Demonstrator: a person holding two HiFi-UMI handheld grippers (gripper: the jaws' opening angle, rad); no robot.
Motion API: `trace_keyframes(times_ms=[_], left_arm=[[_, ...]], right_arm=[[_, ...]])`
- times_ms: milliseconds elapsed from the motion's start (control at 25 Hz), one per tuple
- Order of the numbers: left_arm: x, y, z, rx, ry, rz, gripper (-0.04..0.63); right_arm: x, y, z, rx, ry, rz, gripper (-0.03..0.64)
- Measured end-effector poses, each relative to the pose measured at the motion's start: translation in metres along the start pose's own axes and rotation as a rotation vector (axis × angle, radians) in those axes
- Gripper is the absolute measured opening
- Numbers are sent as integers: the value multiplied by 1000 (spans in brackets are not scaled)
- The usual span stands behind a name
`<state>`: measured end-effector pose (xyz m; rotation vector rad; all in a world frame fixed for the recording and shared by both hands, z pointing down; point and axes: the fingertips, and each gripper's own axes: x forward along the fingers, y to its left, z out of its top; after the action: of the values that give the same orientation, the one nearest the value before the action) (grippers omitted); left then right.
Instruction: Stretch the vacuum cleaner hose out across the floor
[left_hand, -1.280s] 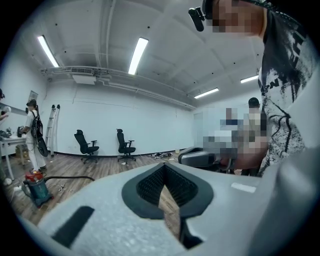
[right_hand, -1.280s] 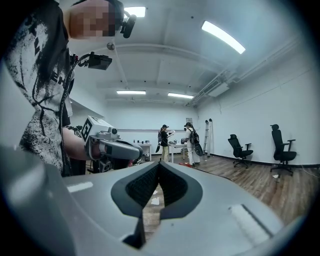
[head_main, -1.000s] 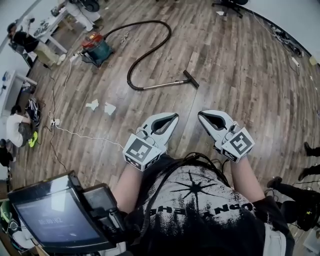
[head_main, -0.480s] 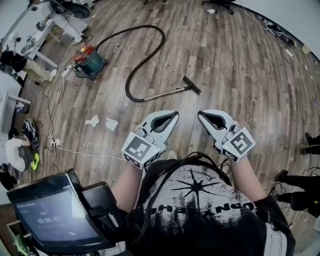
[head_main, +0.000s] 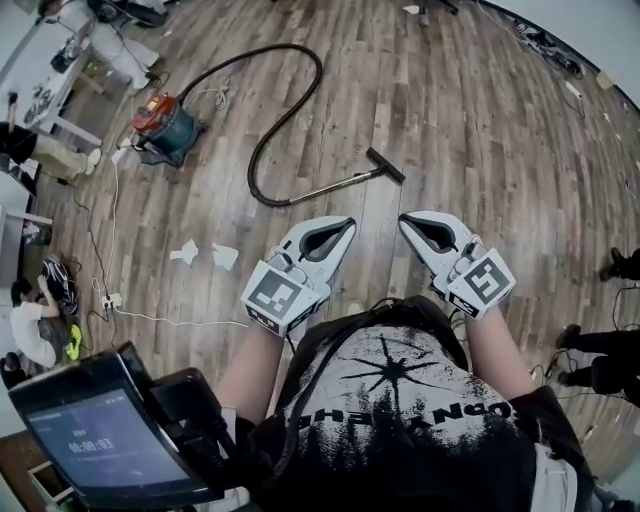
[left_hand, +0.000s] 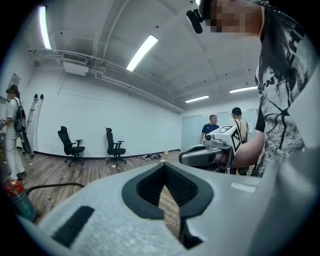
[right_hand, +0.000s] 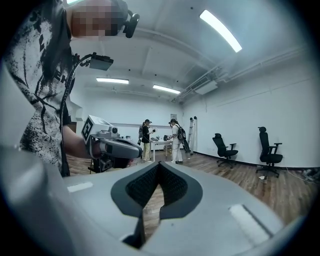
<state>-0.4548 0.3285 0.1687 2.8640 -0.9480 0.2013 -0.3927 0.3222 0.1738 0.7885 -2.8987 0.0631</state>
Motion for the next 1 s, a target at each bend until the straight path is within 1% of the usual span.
trace_keyframes(times_ms=[240,440,640,760,880,1000], left_arm=[[3,25,-3,-40,4,-8,0],[13,44,6,-56,-13,21,0],[33,74,15,-57,-16,79,0],[48,92,21,-58,-13,129,0],[63,110,27,-47,9,175,0],[79,127,36,-47,5,213,0]], right_arm=[[22,-15,6,-1,31,-6,5],[38,-37,14,-14,38,13,5],[62,-69,21,-40,29,70,5],[76,-91,26,-51,20,120,5],[89,-114,34,-50,7,176,5],[101,-138,38,-50,-2,218,5]])
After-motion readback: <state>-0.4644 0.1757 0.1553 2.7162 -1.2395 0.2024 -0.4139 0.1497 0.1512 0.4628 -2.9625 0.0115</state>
